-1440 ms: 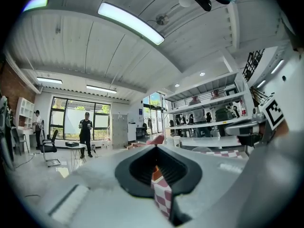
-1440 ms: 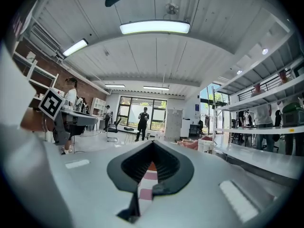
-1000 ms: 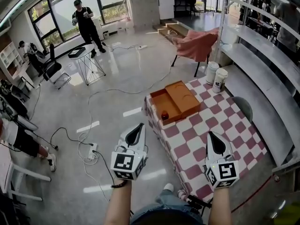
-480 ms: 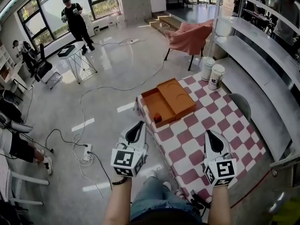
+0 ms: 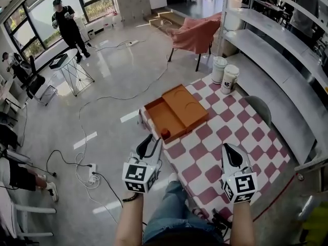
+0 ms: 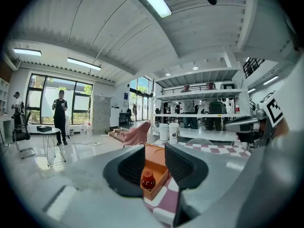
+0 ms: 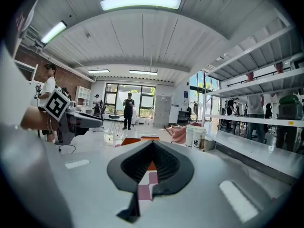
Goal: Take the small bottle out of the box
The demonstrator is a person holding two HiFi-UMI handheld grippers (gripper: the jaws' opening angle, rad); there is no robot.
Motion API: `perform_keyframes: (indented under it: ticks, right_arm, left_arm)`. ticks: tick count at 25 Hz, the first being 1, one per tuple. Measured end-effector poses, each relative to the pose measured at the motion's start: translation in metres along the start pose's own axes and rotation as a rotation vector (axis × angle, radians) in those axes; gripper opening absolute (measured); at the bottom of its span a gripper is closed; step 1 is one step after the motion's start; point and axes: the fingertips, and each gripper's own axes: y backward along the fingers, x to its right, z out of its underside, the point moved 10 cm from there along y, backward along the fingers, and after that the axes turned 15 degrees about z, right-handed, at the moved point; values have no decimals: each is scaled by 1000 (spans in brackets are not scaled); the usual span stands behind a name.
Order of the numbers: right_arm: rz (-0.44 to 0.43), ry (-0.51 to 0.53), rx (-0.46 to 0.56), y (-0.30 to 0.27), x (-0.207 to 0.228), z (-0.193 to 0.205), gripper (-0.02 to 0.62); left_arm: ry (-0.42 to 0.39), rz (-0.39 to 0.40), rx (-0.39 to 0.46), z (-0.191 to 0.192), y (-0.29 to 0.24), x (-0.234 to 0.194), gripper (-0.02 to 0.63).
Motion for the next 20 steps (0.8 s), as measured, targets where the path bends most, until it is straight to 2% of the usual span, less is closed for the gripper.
perform_keyframes:
  ticks: [11, 15, 18, 20]
  right_arm:
    - [61, -37, -106, -40, -2, 24, -2]
    - [83, -44, -157, -49, -4, 38, -2]
    - [100, -50, -197, -52, -4, 49, -2]
    - [111, -55, -220, -54, -5, 56, -2]
  left_arm:
    - [20, 79, -122, 50, -54, -38, 123]
    - [34, 106, -171, 68, -69, -45, 138]
    - [44, 110, -199, 77, -79, -52, 190]
    - [46, 119, -211, 82, -86, -55, 192]
